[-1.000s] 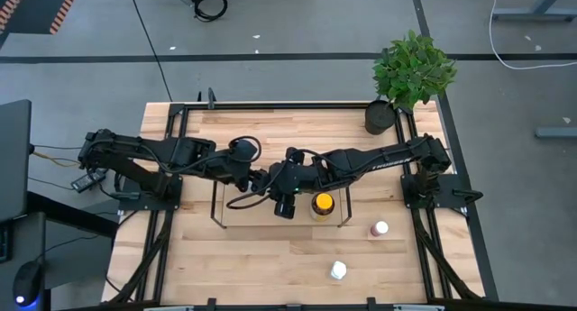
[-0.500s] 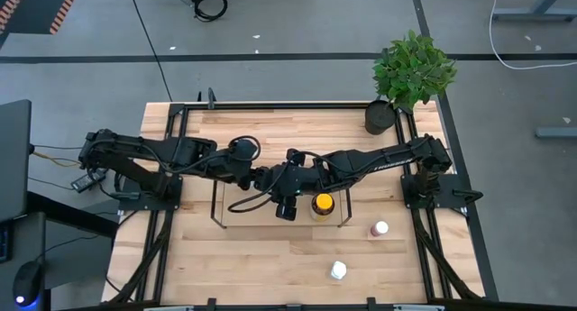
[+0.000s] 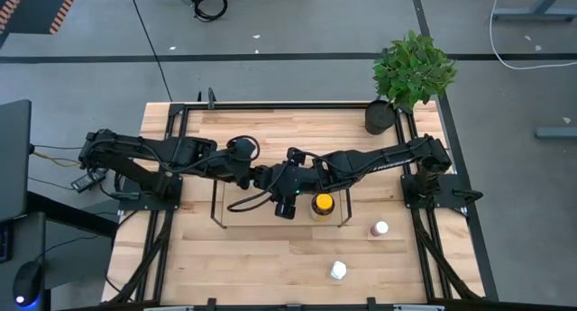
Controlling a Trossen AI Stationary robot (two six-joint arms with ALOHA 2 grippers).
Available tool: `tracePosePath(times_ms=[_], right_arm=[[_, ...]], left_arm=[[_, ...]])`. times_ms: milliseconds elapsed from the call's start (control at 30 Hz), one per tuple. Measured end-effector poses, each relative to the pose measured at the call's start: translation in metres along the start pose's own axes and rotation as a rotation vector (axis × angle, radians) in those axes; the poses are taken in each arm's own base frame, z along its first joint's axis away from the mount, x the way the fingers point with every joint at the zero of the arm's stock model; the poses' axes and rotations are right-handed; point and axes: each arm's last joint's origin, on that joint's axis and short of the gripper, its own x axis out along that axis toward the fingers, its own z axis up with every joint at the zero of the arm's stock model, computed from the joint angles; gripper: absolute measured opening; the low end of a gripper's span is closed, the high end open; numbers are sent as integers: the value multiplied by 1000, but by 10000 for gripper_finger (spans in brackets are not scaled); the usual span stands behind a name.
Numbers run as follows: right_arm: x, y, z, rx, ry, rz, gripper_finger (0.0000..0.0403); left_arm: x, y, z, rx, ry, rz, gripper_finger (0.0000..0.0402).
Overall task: Pick and place medicine bottles onto shelf by color
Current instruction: Put the orange medicine bottle on the shelf
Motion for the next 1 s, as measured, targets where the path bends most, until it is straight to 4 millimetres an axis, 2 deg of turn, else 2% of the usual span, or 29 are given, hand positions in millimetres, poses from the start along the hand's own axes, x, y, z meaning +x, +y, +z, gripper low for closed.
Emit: tracePosePath(times_ms=[767,1000], right_arm=[[-3,2,6,16,-65,17,208],[-5,6,9,-22,-98,33,208]], left_arm=[[-1,-3,1,-22,-22,-30,297],[-2,-7,-5,-15,-2,-59,296]])
